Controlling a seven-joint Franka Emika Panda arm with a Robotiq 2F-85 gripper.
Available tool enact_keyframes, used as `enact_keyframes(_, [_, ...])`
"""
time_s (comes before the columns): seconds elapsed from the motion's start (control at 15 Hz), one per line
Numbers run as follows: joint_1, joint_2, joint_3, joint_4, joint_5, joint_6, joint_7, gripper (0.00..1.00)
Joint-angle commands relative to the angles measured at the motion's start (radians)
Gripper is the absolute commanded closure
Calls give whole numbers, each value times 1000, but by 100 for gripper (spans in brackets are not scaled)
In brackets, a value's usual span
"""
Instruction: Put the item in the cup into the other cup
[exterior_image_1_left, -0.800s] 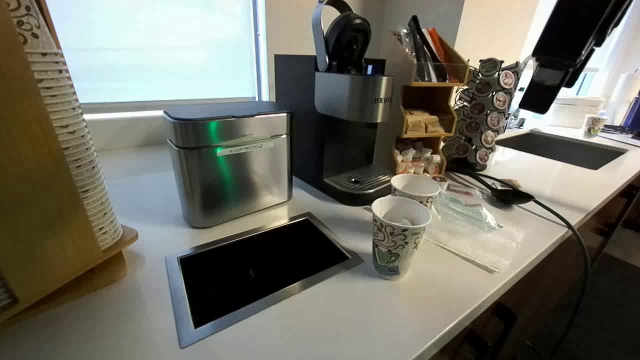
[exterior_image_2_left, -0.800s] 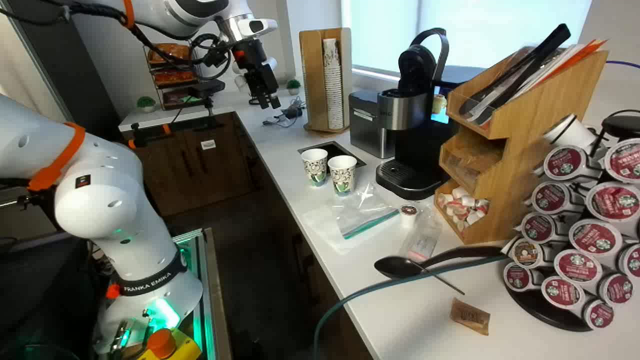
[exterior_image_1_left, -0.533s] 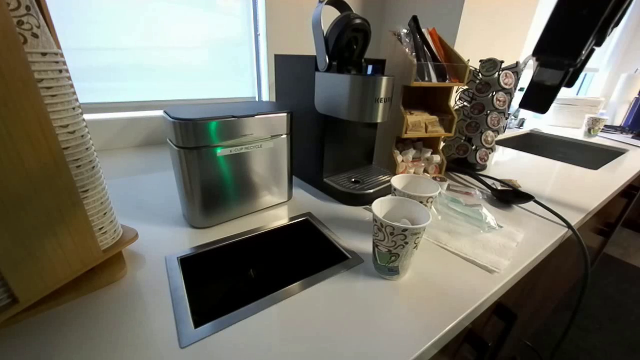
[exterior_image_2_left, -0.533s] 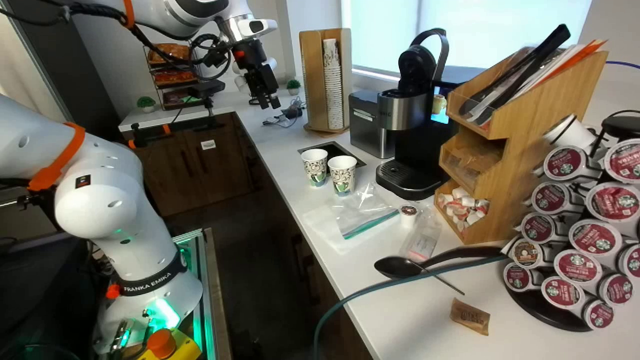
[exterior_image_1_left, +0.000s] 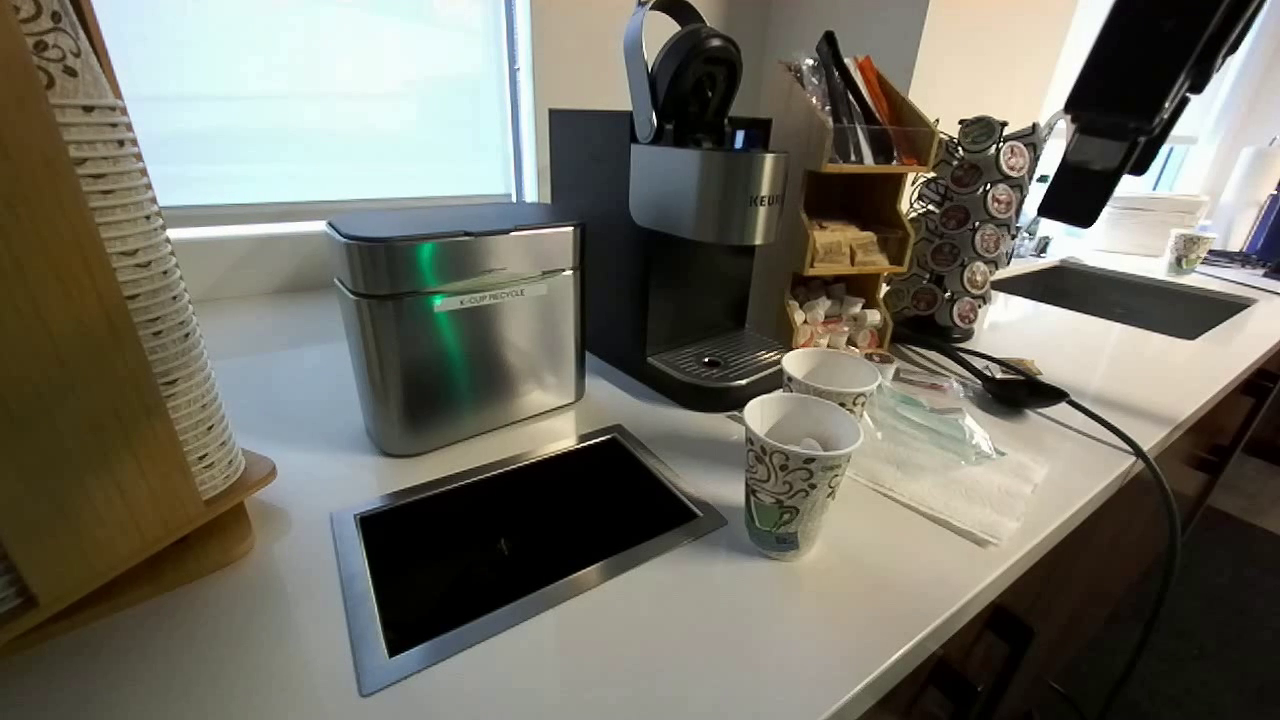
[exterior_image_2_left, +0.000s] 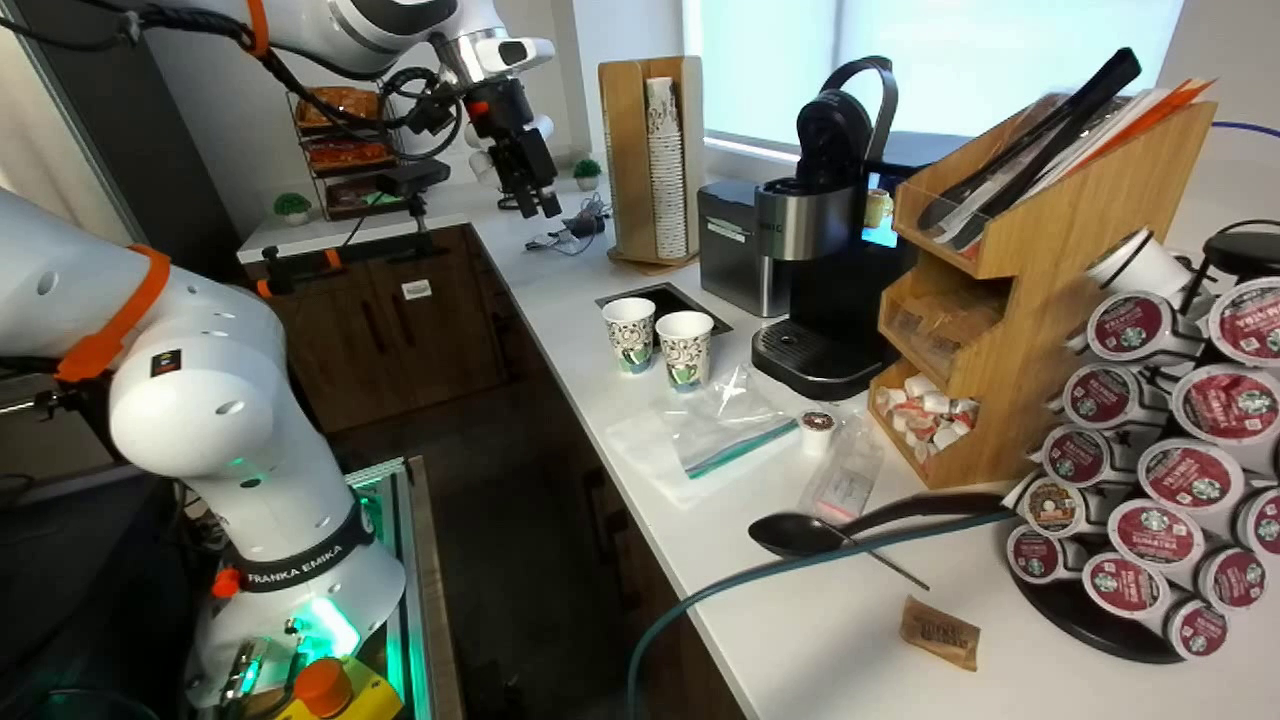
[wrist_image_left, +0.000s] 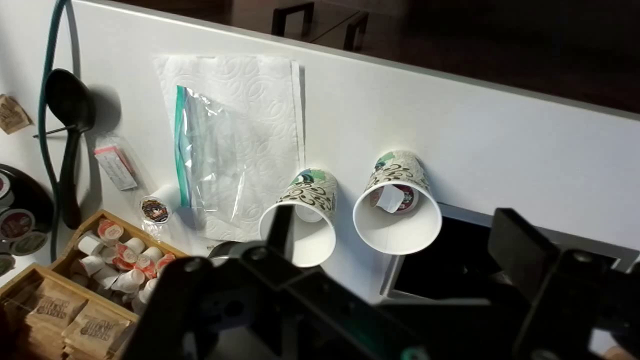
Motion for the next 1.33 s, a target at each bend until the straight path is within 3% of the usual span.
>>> enact_keyframes(0.0, [25, 7, -19, 3, -15, -3, 13, 0])
enact_keyframes(0.93, [18, 17, -16, 9, -28, -8, 14, 0])
enact_keyframes(1.2, [15, 162, -65, 96, -48, 6, -100, 0])
enact_keyframes(1.27, [47, 197, -106, 114, -7, 35, -183, 0])
